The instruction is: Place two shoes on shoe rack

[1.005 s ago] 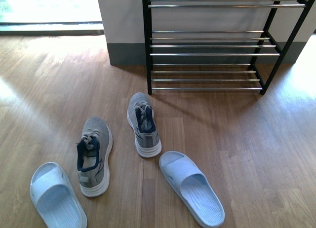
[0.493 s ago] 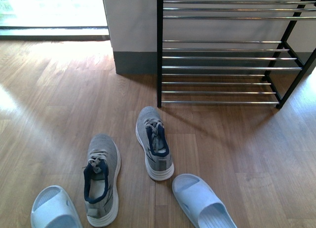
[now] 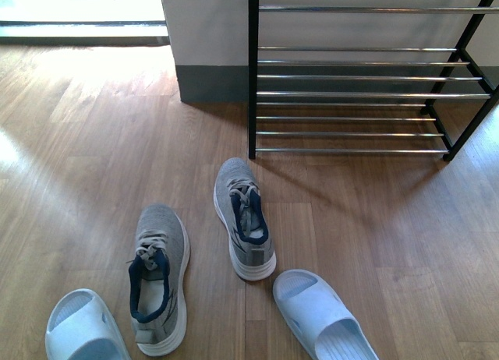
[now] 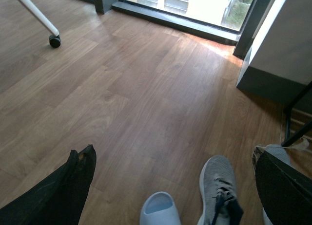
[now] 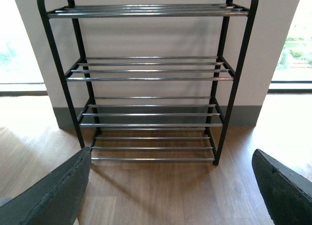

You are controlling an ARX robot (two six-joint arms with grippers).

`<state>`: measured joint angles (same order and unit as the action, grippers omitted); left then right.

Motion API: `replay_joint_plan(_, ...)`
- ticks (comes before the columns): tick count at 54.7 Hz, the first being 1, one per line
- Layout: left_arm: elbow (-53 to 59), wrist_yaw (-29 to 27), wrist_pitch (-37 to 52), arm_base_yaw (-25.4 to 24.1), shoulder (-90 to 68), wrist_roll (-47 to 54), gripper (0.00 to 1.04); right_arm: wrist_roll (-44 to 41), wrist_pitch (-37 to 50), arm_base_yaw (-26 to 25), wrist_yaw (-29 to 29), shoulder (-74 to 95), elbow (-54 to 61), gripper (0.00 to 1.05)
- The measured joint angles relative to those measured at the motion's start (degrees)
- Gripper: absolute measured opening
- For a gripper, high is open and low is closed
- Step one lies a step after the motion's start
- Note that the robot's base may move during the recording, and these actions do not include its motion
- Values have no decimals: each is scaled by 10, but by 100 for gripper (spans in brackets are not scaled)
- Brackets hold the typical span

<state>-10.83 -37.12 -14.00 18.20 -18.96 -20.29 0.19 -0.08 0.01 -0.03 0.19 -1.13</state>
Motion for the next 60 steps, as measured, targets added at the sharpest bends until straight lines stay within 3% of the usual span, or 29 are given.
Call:
replay_joint_plan(2,-24,-20,16,26,-52,-55,95,0,0,0,0,0,0,96)
replay_joint_plan(4,-49,4,59,26,-122,-85,95,0,0,0,0,0,0,96)
replay_joint_plan(13,-133,151,220,-55,-489,-98,95,0,0,0,0,0,0,96)
replay_joint_plan(19,-180,188,251,-62,-672,-76,95,0,0,0,0,0,0,96)
replay_joint_plan(34,-315,258,240,-49,-977,-15,95,0,0,0,0,0,0,96)
replay_joint_plan(39,-377,318,213,-46,-1070,-7,95,0,0,0,0,0,0,96)
replay_joint_plan(44,-432,340,193,-45,-1148,-4,95,0,0,0,0,0,0,96)
replay_joint_plan(60,-533,327,148,-43,-1269,9,95,0,0,0,0,0,0,96)
